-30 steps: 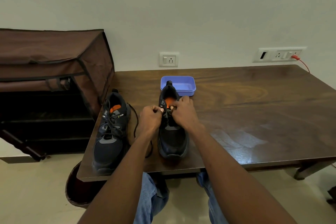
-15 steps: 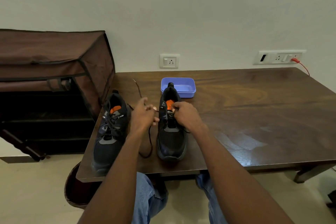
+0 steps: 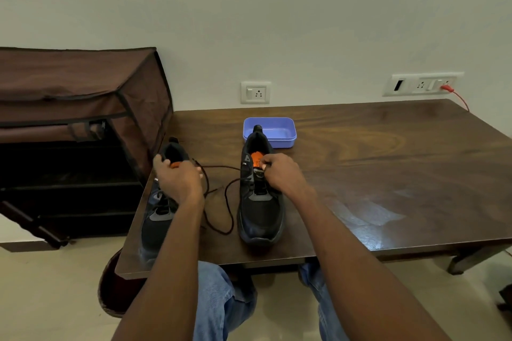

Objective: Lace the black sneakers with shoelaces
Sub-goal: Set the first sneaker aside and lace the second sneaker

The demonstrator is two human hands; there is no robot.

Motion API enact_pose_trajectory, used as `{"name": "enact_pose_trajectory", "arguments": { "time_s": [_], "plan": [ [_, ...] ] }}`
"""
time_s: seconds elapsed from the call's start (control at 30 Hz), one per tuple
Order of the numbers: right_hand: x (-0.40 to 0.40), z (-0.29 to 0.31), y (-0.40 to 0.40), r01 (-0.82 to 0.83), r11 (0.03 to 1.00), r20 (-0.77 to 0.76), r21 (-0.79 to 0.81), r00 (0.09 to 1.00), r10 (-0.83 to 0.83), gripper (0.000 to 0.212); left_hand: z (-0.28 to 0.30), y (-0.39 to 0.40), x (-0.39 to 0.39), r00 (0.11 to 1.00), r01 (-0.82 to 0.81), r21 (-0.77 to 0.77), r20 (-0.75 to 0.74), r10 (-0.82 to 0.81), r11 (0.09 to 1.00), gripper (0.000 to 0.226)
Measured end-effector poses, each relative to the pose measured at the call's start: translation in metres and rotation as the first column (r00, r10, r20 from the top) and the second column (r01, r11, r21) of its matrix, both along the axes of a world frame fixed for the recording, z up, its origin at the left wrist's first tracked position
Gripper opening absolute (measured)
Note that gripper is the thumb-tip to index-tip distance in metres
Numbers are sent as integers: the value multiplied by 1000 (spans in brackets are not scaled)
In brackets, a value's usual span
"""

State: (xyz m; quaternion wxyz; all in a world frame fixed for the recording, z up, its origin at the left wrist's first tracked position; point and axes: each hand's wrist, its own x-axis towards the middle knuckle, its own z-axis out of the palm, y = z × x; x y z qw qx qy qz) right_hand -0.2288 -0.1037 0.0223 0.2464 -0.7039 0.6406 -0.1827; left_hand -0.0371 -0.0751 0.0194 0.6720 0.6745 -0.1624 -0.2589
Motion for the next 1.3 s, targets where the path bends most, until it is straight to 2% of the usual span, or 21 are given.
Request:
{"name": "enact_pose_trajectory", "arguments": {
  "time_s": [0.03, 0.07, 0.13, 0.17, 0.2, 0.23, 0.27, 0.33, 0.43, 0.5, 0.67, 0.77, 0.83, 0.9, 0.97, 1.0, 1.03, 1.1, 1.17, 1.23, 1.3],
  "plan": [
    [1, 1, -1, -6, 1000, -8, 4, 1000, 6, 31, 1, 2, -7, 974, 99, 44, 202, -106, 994, 65],
    [1, 1, -1, -7, 1000, -16, 7, 1000, 7, 33, -1, 2, -16, 895, 252, 121, 349, -279, 960, 65],
    [2, 1, -1, -11, 1000, -31, 9, 999, 11, 35, -4, -2, -33, 661, 509, 358, 420, -622, 783, 43],
    [2, 0, 0, -16, 1000, -35, 10, 999, 16, 34, -8, -4, -38, 557, 558, 461, 409, -723, 690, 27],
    [1, 0, 0, -16, 1000, -33, 11, 999, 16, 33, -10, -4, -42, 495, 572, 517, 402, -771, 637, 17],
    [1, -1, 0, -13, 1000, -29, 12, 999, 13, 33, -13, -4, -42, 482, 573, 529, 402, -779, 627, 15],
    [0, 0, 0, -9, 1000, -29, 11, 1000, 9, 31, -14, -4, -42, 507, 576, 505, 396, -766, 643, 17],
    [-1, 0, -1, -1, 1000, -30, 11, 1000, 1, 28, -11, -3, -39, 605, 549, 429, 388, -695, 717, 16],
    [-3, 1, -1, -5, 1000, -37, 12, 999, 5, 24, -8, -2, -32, 749, 391, 339, 423, -510, 856, 12],
    [-1, 2, -1, -16, 1000, -67, 4, 998, 16, 25, -7, -1, -30, 752, 336, 324, 473, -459, 884, 13],
    [2, 3, 3, -9, 1000, -66, 15, 998, 10, 28, -3, 5, -29, 707, 290, 424, 509, -490, 858, 16],
    [0, 2, 4, -29, 1000, -52, -1, 998, 29, 28, -3, 6, -20, 728, 311, 350, 511, -458, 884, 15],
    [-1, 0, 5, -40, 999, -46, -9, 998, 39, 25, -1, 6, -21, 679, 450, 346, 466, -567, 823, 11],
    [-2, 0, 5, -48, 999, -43, -12, 998, 48, 23, -2, 7, -25, 539, 553, 468, 430, -724, 690, 15],
    [-2, 0, 5, -46, 999, -42, -18, 998, 45, 24, -7, 6, -26, 401, 583, 585, 396, -826, 564, 8],
    [-2, 0, 5, -45, 999, -45, -20, 998, 44, 26, -10, 5, -26, 362, 584, 613, 390, -847, 532, 17],
    [-2, 0, 5, -52, 998, -50, -19, 997, 51, 27, -11, 4, -27, 348, 576, 625, 397, -849, 528, 24],
    [-2, 0, 7, -61, 998, -51, -4, 997, 61, 31, -10, 2, -25, 359, 535, 630, 434, -826, 563, 11],
    [0, 1, 9, -14, 999, -8, -46, 1000, 14, 32, -6, 3, -22, 407, 585, 609, 351, -844, 535, 29],
    [3, 4, 12, 84, 986, -9, -143, 996, -86, 22, 1, 8, -18, 417, 698, 556, 195, -888, 450, 33],
    [6, 10, 15, 164, 979, -10, -120, 986, -167, 14, 11, 16, -14, 326, 815, 494, 40, -944, 303, 26]
  ]
}}
